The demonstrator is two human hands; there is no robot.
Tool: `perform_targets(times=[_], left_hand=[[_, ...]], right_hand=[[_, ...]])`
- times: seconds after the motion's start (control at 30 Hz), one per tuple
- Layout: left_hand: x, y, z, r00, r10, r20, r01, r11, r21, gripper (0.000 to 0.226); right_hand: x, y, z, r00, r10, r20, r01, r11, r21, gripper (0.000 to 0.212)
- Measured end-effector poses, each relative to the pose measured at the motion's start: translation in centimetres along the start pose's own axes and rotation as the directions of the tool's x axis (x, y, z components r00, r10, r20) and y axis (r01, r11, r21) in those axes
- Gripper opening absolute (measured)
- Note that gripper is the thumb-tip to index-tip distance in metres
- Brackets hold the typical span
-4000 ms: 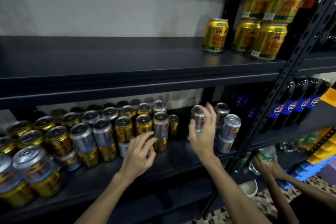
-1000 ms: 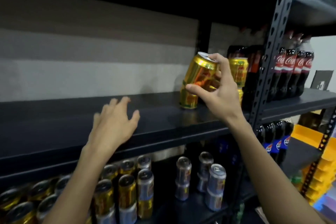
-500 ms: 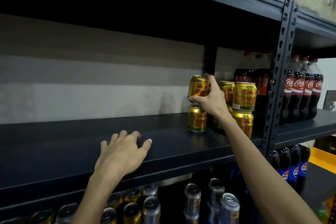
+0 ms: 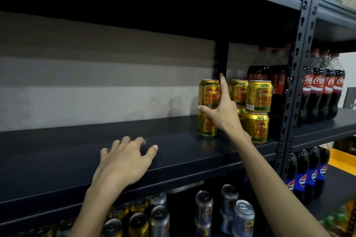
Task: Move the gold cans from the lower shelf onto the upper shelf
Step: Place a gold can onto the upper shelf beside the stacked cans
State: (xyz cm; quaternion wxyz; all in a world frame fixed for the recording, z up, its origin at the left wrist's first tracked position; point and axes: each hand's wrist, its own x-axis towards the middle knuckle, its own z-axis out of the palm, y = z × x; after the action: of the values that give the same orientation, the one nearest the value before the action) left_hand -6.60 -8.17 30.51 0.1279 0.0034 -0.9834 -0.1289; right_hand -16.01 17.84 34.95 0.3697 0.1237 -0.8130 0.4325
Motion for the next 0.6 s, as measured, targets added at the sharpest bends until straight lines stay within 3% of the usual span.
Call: perform_targets(times=[0.13,0.4,0.6], left_hand=[[0.1,0.1,0.0,1.0,-0.001,0.009,0.001,1.0,0.01,0.059],[-0.1,0.1,-0.2,1.0,-0.003,0.013,0.003,1.0,0.002,0.058],[-0.1,0.1,-0.2,1.0,0.002,0.004,-0.002,1.0,0.011,0.057]], right_hand=[[-1.1,0.4,1.0,0.999,-0.027,-0.034,0.024,0.996,-0.086,0.13],[-1.2,1.0,0.9,1.0,-0.013,-0.027,0.011,0.999,-0.048,0.113],[-1.4,0.8,0.6,1.0,0.004,-0.014,-0.005,0.999,-0.041,0.113]])
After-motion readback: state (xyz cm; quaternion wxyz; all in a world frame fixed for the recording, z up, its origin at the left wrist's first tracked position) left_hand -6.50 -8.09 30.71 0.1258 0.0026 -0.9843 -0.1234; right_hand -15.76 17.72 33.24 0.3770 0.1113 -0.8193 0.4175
